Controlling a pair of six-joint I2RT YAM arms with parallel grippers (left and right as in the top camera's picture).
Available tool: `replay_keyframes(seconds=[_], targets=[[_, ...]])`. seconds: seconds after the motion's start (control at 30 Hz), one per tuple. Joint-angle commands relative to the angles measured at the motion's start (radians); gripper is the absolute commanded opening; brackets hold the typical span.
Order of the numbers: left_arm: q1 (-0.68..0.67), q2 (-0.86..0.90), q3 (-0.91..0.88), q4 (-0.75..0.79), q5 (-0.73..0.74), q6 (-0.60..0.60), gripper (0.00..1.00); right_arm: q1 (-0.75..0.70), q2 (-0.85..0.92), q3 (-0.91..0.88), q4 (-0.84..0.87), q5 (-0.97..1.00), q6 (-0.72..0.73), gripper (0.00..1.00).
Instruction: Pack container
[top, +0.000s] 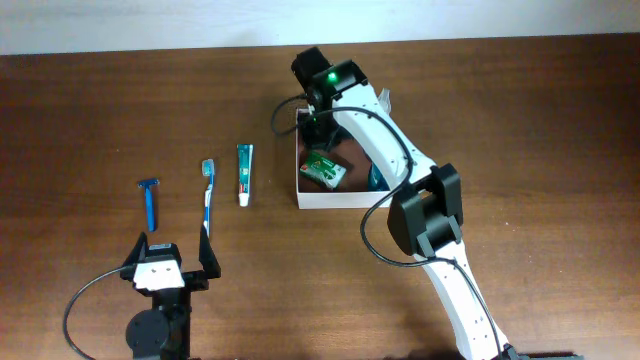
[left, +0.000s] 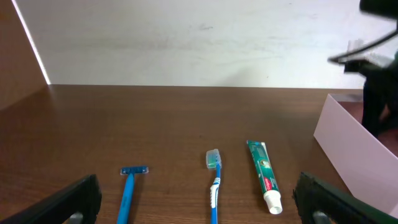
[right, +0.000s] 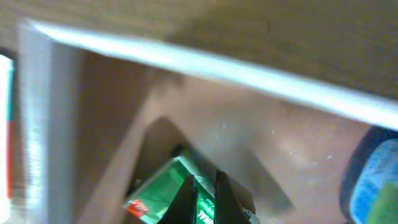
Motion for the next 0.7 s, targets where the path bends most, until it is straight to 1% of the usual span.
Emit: replay_keyframes(seconds=[0.0,0.2,0.23,0.33,0.4,0.57,0.6,0.67], targets=[[-0.004,-0.006,-0.003,-0.004,0.011,0.012,0.99,-0.026,-0.001,0.115,-0.017,0.021,0.006,0.04],[-0.004,-0.006,-0.003,-0.004,0.011,0.012,0.99,-0.071,-0.002,0.346,-0.119,0.029,0.006,0.04],[-0.004,-0.006,-0.003,-0.004,0.011,0.012,0.99,-0.087,-0.003,0.426,-0.153,0.029,0.006,0.04],[-0.004,-0.006,-0.003,-0.004,0.011,0.012,0.99,-0.117,-0.008,0.558,-0.209,0.029,0.006,0.05],[-0.004,-0.006,-0.003,-0.004,0.011,0.012,1.0,-0.144,-0.048,0.573,-0.221,0.028,0.006,0.1],[-0.004,-0.006,-0.003,-0.004,0.011,0.012,0.99,-0.232,-0.17,0.574,-0.225,0.057,0.006,0.11],[-0.004,-0.006,-0.003,-0.004,0.011,0.012,0.99,-0.25,-0.192,0.574,-0.226,0.072,0.006,0.16],[-0.004,-0.006,-0.003,-0.004,0.011,0.012,0.99,-0.299,-0.24,0.574,-0.237,0.117,0.006,0.33]])
